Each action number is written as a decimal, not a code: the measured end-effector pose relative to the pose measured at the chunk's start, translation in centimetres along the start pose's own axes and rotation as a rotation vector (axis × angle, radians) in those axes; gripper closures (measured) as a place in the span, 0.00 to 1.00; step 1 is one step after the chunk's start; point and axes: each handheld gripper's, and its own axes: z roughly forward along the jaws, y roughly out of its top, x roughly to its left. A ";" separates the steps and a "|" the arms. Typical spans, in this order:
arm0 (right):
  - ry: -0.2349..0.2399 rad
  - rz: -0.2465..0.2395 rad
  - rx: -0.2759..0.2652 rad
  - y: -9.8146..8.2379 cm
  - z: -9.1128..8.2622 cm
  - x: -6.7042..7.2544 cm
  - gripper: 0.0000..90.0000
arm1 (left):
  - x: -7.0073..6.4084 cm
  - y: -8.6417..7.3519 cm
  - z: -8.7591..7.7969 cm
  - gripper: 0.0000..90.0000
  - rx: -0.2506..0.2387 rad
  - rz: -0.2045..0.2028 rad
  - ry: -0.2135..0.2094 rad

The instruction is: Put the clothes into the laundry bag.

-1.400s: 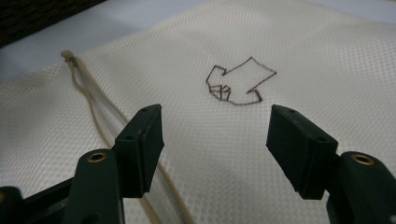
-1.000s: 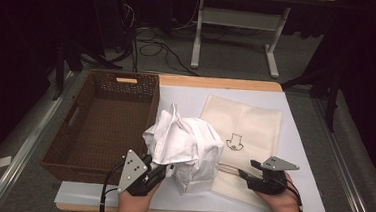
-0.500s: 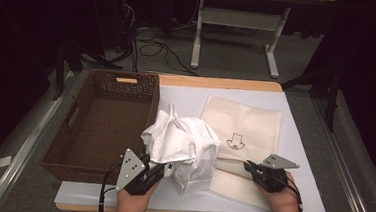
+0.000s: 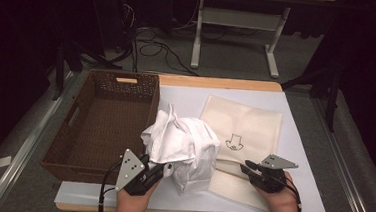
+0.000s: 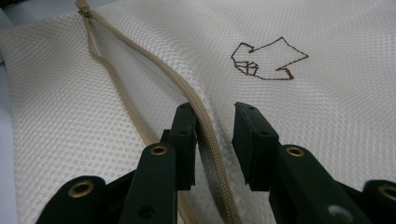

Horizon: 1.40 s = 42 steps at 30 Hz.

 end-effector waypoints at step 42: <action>0.035 0.068 -0.102 2.6 0.6 0.8 0.98 | -2.9 -0.6 2.6 0.79 0.023 0.097 -0.010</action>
